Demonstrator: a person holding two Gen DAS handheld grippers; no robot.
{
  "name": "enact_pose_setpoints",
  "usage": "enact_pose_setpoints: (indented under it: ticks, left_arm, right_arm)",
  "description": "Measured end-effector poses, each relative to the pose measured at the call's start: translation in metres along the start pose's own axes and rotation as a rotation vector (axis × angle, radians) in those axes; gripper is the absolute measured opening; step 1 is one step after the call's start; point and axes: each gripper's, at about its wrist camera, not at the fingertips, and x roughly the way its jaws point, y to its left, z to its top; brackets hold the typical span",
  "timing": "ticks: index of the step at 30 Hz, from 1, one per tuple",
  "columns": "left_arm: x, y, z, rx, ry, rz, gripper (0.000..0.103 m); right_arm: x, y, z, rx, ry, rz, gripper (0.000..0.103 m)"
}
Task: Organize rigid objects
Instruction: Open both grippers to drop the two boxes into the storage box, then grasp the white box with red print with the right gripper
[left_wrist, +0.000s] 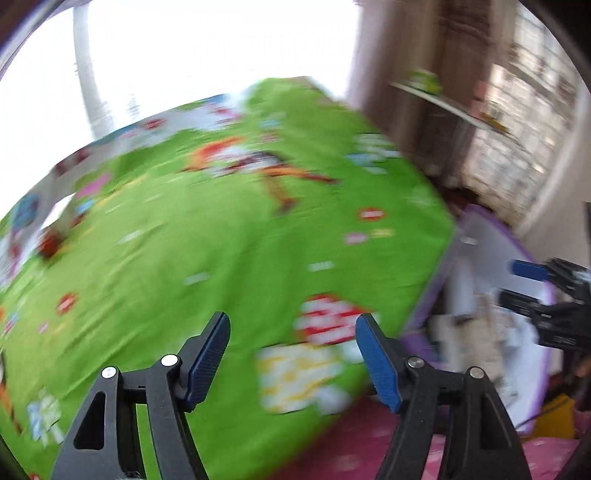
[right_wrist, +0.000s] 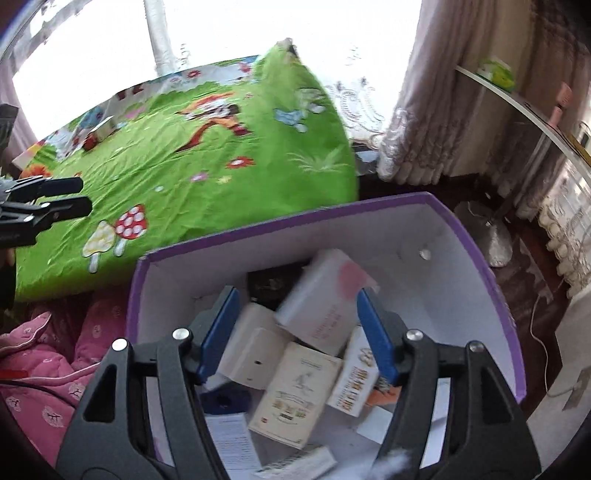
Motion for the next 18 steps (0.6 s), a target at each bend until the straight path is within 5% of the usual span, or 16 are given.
enact_pose_setpoints:
  ticks: [6,11,16,18]
  left_arm:
    - [-0.005,0.152,-0.039,-0.281,-0.011,0.209,0.074]
    - [-0.006,0.264,-0.069,-0.504,-0.014,0.420,0.077]
    - [-0.017,0.322,-0.100,-0.603,-0.033,0.523,0.077]
    - [-0.017,0.331,-0.108,-0.637,-0.038,0.504,0.081]
  right_arm:
    - [0.031,0.098,0.055,-0.159,0.002,0.243,0.075]
    - [0.087,0.174,0.109,-0.185,0.078,0.346,0.075]
    - [0.131,0.226,0.178,-0.093,0.075,0.396,0.075]
    - [0.150,0.240,0.208,-0.033,0.090,0.419,0.076]
